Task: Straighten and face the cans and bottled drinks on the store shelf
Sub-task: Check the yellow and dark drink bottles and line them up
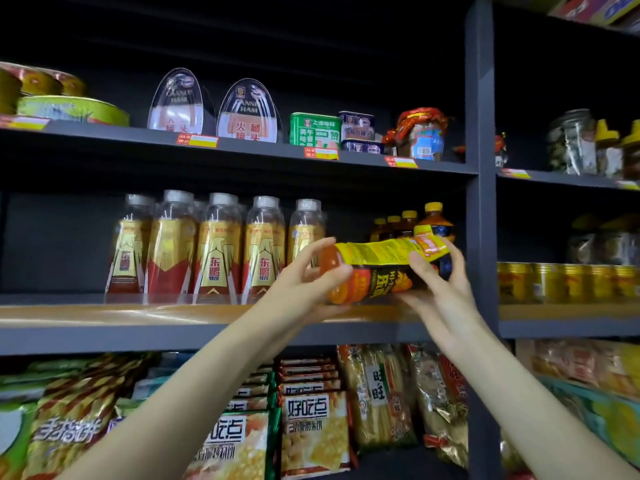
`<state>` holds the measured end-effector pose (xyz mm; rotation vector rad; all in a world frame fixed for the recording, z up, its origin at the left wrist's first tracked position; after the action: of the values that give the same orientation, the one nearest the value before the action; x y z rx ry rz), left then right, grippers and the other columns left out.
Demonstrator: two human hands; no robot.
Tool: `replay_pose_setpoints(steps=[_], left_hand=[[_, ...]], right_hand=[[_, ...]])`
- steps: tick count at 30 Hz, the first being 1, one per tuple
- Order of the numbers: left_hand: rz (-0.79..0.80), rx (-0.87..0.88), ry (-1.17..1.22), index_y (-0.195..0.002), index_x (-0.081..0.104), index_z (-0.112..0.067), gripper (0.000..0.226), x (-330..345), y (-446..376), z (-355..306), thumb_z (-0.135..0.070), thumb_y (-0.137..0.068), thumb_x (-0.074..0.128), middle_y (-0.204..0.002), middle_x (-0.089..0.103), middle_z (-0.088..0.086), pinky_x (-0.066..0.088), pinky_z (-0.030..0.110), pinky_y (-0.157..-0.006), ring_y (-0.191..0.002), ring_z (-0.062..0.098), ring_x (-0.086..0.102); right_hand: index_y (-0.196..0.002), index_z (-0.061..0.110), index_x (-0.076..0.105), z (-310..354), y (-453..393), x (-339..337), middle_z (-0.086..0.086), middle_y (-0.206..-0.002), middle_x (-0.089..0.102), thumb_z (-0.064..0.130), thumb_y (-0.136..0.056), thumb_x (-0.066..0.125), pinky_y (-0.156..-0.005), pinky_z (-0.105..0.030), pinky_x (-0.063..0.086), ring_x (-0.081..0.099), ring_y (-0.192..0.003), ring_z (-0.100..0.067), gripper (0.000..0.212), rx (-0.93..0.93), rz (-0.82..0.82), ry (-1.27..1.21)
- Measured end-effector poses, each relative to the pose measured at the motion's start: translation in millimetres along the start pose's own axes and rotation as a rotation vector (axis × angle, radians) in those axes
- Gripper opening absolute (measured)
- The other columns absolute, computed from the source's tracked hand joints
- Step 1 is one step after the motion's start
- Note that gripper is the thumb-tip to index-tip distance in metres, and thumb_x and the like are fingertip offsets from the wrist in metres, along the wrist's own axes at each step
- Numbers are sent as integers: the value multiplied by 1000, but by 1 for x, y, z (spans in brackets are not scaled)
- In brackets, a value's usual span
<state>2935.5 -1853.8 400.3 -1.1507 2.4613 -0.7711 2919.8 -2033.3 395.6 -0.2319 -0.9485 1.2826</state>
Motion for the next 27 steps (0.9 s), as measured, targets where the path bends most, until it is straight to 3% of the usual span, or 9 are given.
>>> replay_pose_setpoints(steps=[3,5,10,12,15,17,22,24,27], left_hand=[[-55,-162,318,-104,53,-27,24,-1,0,17,-20,-83,62,-112,62,19,58,35,-74,-89,27,70],[-96,-101,332,-108,53,-26,34,0,-1,19,-18,-78,66,-116,59,17,58,36,-74,-90,28,69],[-208,543,-646,-122,43,-41,60,-1,10,-36,-20,-75,74,-131,42,-9,48,19,-92,-119,8,47],[-88,686,-945,-123,41,-42,63,12,16,-40,-17,-76,73,-138,29,-9,44,15,-96,-128,7,32],[23,782,-1185,-125,36,-41,64,25,22,-34,-16,-78,72,-141,19,-12,36,17,-99,-132,12,24],[21,647,-1006,-122,38,-43,60,15,14,-27,-21,-78,72,-143,21,-13,44,15,-93,-131,9,30],[20,-57,88,-118,51,-17,52,-8,-5,20,-36,-72,65,-113,66,14,57,32,-79,-97,24,68],[-10,-31,80,-114,56,-12,52,-10,-9,20,-31,-67,66,-107,69,15,57,31,-77,-94,26,69],[-166,222,-290,-110,55,-26,53,-25,-13,-9,-34,-61,75,-110,67,2,55,32,-82,-97,18,66]], right_hand=[[-137,40,37,22,1,8,2,-129,51,17,-70,73,-76,-36,57,60,-111,-18,79,-173,33,242],[-140,47,29,31,0,10,6,-137,46,21,-68,75,-83,-38,56,58,-114,-12,90,-240,30,319],[-147,36,19,19,-11,10,-4,-130,52,9,-82,67,-78,-36,56,61,-108,-19,85,-20,0,179],[-146,34,20,6,-11,14,-8,-116,58,15,-77,68,-82,-44,54,63,-102,-25,86,115,9,17],[-146,39,19,-2,-9,12,-9,-122,54,18,-63,73,-94,-55,47,60,-105,-28,101,138,-44,-53],[-144,43,20,5,-10,13,-6,-127,51,16,-64,75,-93,-52,49,60,-108,-26,100,48,-61,-24],[-144,44,21,36,-10,25,-1,-130,51,12,-62,77,-98,-45,48,58,-115,-18,105,-196,18,116],[-144,43,23,37,-12,25,-2,-129,53,12,-62,77,-96,-43,50,59,-115,-19,103,-201,57,103],[-143,35,32,28,-14,20,-6,-125,60,9,-73,71,-89,-40,54,63,-110,-23,84,-84,69,106]])
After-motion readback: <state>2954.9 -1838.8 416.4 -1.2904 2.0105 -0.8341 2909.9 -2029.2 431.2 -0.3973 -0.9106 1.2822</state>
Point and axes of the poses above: each hand's wrist, its own y-axis away from the middle knuckle, its own x-axis out of the palm, z = x × y, the point moved 9 cm from there along -y, towards the middle knuckle
